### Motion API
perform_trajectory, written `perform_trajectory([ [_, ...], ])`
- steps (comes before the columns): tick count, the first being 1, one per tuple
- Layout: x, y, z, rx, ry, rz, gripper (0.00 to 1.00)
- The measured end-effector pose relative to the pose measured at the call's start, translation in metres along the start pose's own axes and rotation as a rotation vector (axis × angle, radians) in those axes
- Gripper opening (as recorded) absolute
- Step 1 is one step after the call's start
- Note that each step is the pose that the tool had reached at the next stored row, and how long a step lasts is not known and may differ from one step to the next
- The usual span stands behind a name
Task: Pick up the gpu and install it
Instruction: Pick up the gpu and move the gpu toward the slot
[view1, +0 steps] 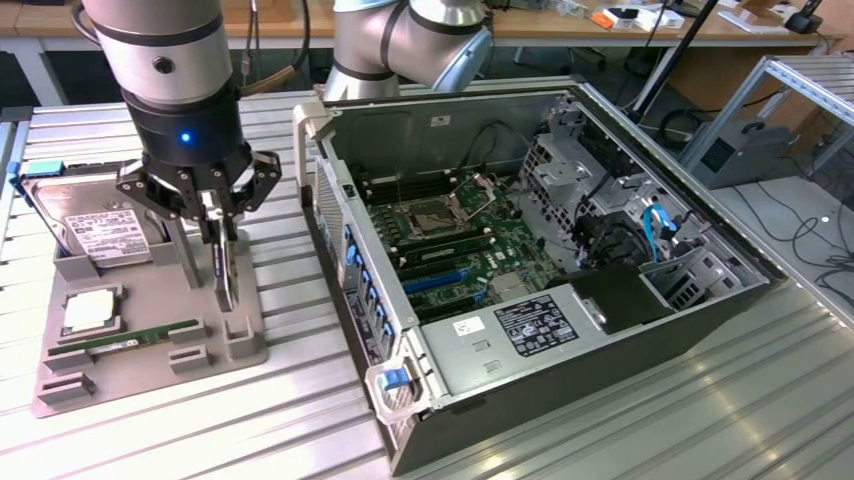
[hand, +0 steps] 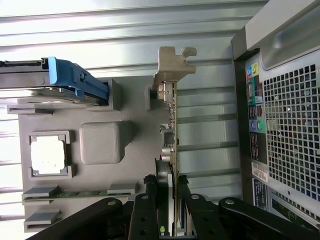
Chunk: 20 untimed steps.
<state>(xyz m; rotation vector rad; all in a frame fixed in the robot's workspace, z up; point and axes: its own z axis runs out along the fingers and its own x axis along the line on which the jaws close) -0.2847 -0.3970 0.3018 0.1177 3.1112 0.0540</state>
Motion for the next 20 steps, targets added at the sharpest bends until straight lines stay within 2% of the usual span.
perform_trajectory([
  [20, -0.0001, 0.0002, -0.0049, -0.0005, 0.0000, 0.000, 0.27],
])
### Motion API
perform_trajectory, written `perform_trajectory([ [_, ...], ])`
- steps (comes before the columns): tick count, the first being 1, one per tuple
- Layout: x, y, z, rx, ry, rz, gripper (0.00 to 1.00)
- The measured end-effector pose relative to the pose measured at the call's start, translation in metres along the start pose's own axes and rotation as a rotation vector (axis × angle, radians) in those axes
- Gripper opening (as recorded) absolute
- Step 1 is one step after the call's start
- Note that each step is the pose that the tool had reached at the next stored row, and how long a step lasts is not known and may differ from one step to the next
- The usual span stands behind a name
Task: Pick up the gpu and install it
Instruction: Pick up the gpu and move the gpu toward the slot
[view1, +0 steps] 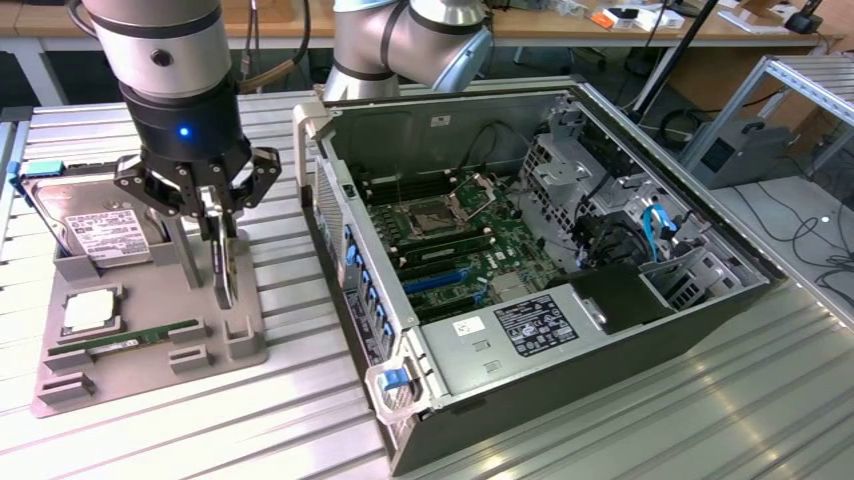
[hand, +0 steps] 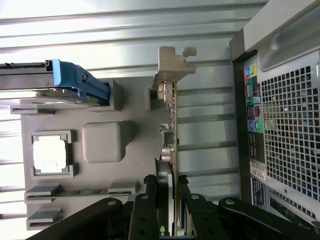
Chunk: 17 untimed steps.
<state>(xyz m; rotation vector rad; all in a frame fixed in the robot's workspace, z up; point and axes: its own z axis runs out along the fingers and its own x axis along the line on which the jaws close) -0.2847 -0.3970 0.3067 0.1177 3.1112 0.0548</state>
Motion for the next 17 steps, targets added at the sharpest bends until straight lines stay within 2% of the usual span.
perform_trajectory([
  [17, -0.0001, 0.0002, -0.0043, 0.0001, 0.0002, 0.000, 0.27],
])
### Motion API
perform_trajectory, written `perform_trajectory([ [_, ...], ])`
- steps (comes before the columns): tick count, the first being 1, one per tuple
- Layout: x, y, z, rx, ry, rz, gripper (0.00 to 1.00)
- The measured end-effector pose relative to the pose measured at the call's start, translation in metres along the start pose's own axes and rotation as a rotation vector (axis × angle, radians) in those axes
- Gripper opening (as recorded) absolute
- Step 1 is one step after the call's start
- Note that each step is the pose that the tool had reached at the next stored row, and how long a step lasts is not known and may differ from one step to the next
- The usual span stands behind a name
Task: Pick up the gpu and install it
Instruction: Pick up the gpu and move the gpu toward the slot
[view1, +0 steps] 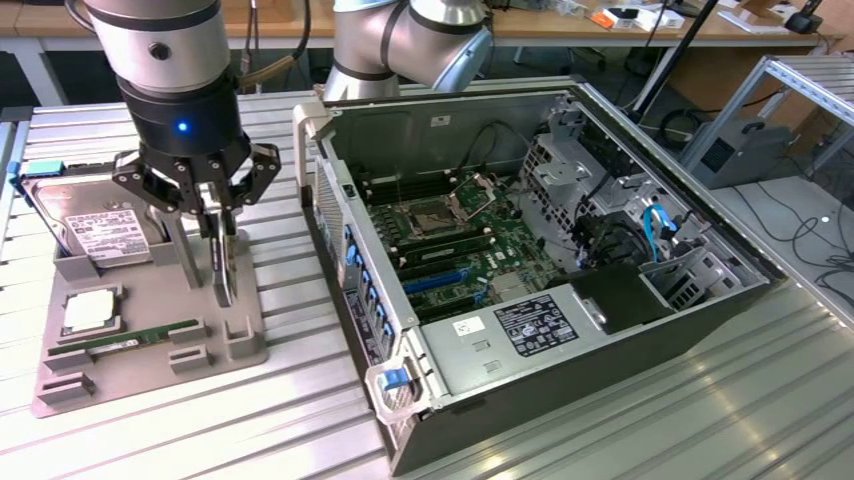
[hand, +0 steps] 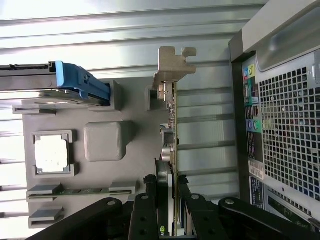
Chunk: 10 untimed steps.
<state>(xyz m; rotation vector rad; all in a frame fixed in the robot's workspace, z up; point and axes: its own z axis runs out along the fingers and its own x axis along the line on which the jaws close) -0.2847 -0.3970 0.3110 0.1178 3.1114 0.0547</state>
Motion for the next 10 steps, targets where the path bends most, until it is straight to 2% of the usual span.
perform_trajectory([
  [10, -0.0001, 0.0001, -0.0036, -0.0016, -0.0001, 0.000, 0.27],
])
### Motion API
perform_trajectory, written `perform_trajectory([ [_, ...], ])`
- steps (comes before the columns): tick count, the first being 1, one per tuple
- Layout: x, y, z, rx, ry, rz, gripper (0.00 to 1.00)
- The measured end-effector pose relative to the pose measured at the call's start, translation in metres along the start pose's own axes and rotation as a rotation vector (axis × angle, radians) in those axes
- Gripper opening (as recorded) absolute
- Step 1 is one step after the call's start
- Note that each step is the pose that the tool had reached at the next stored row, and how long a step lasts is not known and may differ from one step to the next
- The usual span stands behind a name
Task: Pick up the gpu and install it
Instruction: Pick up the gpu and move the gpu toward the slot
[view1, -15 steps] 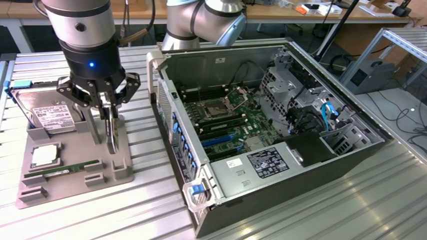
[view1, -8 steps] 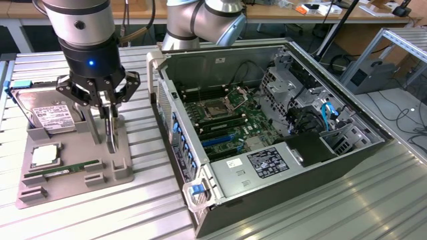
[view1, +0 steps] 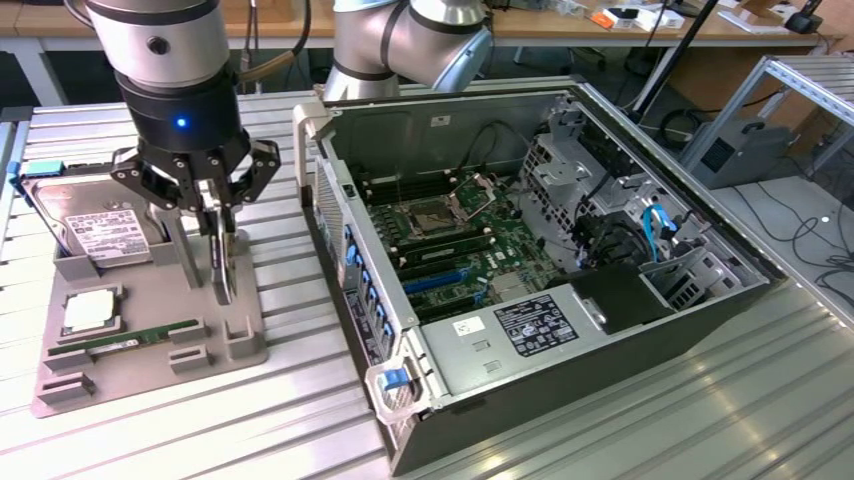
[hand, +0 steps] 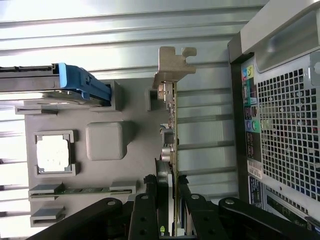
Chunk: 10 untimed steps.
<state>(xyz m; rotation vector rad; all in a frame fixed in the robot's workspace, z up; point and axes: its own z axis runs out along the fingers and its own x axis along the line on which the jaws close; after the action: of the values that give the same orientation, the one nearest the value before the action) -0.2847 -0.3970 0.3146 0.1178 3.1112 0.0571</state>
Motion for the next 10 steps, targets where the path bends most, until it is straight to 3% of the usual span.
perform_trajectory([
  [10, -0.0001, 0.0001, -0.0021, -0.0008, 0.0001, 0.000, 0.27],
])
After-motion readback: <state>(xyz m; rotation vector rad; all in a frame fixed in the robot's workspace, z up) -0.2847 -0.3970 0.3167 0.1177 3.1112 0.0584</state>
